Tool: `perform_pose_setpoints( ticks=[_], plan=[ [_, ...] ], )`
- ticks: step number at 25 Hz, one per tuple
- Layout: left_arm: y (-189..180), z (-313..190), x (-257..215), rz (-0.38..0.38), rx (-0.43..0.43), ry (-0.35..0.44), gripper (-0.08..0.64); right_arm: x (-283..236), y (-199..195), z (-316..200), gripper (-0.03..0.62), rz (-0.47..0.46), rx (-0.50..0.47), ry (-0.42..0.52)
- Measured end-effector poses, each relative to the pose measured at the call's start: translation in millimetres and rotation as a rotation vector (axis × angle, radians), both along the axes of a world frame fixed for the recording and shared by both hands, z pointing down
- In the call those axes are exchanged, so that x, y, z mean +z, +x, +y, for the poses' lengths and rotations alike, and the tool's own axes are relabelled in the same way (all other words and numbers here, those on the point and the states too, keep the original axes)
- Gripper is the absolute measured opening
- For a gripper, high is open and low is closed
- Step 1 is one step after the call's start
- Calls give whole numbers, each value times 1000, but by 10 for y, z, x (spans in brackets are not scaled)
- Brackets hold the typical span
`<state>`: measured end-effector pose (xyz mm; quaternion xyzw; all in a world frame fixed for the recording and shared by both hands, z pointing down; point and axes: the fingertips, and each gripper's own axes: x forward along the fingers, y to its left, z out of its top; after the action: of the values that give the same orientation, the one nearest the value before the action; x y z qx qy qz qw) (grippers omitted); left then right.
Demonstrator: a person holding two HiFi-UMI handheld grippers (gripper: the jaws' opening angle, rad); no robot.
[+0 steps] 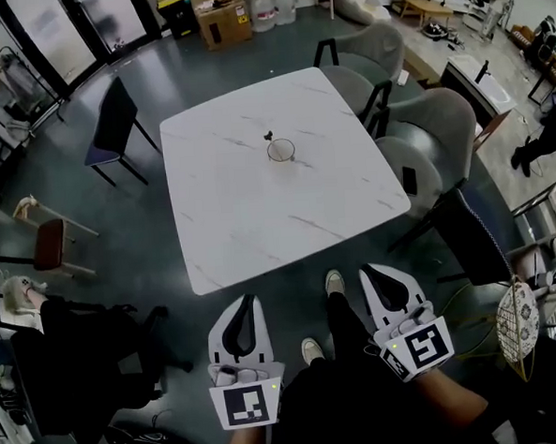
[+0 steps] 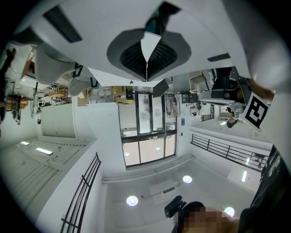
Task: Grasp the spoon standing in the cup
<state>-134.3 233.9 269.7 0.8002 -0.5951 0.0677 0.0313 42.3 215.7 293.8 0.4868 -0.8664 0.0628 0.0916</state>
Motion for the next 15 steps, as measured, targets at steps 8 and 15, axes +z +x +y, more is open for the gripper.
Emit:
perform_pose_setpoints(
  ticks=[8,15],
  plan=[
    [84,-962,-31,-12,-54,-23,15,-65,25,-1090,64,-16,-73,14],
    [167,-1649,-27,-17,-81,-44,15,31,91,-1774,64,-11,-133,-29]
  ],
)
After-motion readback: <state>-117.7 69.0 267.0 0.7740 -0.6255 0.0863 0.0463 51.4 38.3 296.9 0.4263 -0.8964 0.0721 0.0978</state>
